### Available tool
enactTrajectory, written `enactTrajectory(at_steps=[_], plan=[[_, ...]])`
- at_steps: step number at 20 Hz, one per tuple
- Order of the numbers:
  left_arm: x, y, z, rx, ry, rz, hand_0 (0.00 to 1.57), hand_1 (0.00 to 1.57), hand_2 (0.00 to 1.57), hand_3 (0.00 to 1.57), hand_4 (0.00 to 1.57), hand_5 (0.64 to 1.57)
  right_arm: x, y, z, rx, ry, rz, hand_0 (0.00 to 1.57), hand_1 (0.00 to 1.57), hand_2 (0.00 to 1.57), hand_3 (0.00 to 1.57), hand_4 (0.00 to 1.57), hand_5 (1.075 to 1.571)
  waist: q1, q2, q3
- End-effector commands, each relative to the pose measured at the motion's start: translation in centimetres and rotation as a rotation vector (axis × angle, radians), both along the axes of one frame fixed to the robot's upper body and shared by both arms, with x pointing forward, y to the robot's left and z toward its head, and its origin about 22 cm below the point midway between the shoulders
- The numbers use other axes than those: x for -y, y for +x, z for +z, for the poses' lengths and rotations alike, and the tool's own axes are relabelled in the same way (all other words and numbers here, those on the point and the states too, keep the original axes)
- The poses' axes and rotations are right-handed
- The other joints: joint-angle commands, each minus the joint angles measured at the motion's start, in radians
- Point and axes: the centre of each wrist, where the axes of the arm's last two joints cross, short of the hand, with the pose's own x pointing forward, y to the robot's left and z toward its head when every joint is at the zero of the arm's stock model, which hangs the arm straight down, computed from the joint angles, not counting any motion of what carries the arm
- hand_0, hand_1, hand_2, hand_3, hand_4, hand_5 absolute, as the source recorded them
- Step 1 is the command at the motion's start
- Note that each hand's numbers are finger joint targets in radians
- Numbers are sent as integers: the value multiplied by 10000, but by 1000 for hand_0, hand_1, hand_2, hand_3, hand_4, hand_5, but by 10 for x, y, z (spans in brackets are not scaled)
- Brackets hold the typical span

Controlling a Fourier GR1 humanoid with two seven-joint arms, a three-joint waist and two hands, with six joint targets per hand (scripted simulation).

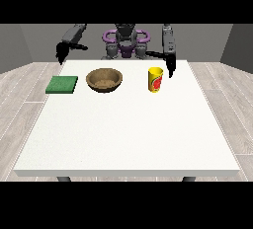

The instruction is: Pick the cup and pour the ball into the bowl, then pick the bowl and place it on the pad

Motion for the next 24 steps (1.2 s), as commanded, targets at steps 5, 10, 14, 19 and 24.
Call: enactTrajectory(at_steps=[5,10,14,19,24], plan=[[46,9,-35,361,62,134,0,0,0,0,0,1267,18,12,2,509,-111,30,0,0,0,0,0,1558,-135,610,2],[14,12,-47,498,22,203,0,0,0,0,0,1219,28,10,-3,639,246,-116,0,0,0,0,0,1559,-114,782,1],[-20,20,-24,742,2834,2219,1289,1289,1571,1571,789,1524,40,11,5,419,-56,368,0,0,0,0,0,1562,-631,828,26],[12,33,-27,961,3244,3097,1319,1319,1571,1571,855,1508,50,26,38,1280,-130,281,0,0,0,0,0,1558,-1003,1524,6],[7,24,-42,396,3818,3127,1354,1354,1571,1571,901,1507,95,11,36,429,-96,18,0,0,0,0,0,1555,-784,513,8]])
